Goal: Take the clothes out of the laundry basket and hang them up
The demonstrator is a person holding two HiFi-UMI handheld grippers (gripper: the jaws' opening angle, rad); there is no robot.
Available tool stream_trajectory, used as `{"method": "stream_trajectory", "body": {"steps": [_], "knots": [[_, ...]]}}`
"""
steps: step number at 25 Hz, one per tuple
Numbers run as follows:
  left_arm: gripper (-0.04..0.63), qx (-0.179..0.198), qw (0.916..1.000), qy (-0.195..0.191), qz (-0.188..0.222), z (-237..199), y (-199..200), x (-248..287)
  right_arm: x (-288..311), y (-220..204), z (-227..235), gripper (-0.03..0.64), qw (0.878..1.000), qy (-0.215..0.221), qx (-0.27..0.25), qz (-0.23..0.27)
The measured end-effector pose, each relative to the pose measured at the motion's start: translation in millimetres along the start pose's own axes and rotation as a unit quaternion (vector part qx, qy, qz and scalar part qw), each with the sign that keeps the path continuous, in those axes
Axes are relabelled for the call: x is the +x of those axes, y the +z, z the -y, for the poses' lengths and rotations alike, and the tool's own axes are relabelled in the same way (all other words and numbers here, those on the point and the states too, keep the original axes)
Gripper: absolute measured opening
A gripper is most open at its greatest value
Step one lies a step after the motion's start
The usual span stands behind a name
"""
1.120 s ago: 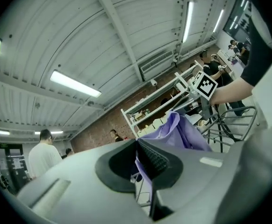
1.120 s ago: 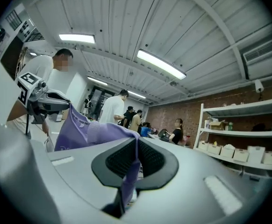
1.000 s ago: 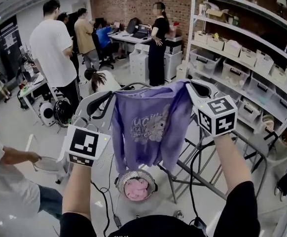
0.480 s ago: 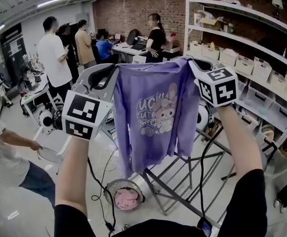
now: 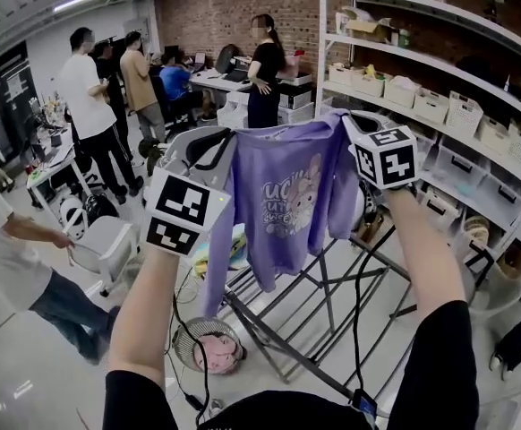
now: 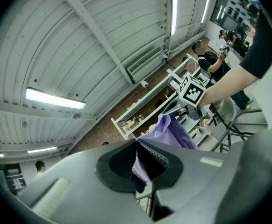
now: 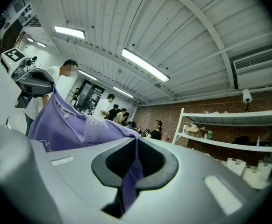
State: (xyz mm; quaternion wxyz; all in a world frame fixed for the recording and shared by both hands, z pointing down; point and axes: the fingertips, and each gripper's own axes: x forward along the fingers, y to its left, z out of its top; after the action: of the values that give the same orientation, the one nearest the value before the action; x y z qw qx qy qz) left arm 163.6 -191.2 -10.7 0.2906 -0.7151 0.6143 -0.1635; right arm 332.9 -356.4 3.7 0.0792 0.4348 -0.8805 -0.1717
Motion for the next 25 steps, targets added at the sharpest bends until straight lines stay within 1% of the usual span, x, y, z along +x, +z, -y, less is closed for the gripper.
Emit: {"method": "stream_trajectory", "body": {"steps": [3, 6, 9, 14, 20, 25], "knots": [[0.015, -0.011, 0.9995, -0.021, -0.019, 34, -18, 8, -2, -37, 6, 0.02, 1.0, 0.005, 0.008, -0.023], [0.015, -0.024, 0.9984, -0.043, -0.029, 65, -28, 11, -6, -70, 9, 0.02, 0.999, 0.014, 0.023, -0.043], [0.015, -0.033, 0.9969, -0.065, -0.029, 94, -31, 5, -14, -97, 9, 0.02, 0.998, 0.021, 0.038, -0.056], [0.015, -0.043, 0.9938, -0.101, -0.017, 151, -22, 1, -28, -145, 16, 0.02, 0.995, 0.037, 0.051, -0.074], [0.015, -0.047, 0.9864, -0.153, -0.036, 226, -35, -17, -45, -212, 0, 0.02, 0.989, 0.079, 0.067, -0.11], [0.011, -0.072, 0.9742, -0.211, -0.037, 291, -33, -42, -68, -253, -9, 0.02, 0.982, 0.112, 0.082, -0.125]]}}
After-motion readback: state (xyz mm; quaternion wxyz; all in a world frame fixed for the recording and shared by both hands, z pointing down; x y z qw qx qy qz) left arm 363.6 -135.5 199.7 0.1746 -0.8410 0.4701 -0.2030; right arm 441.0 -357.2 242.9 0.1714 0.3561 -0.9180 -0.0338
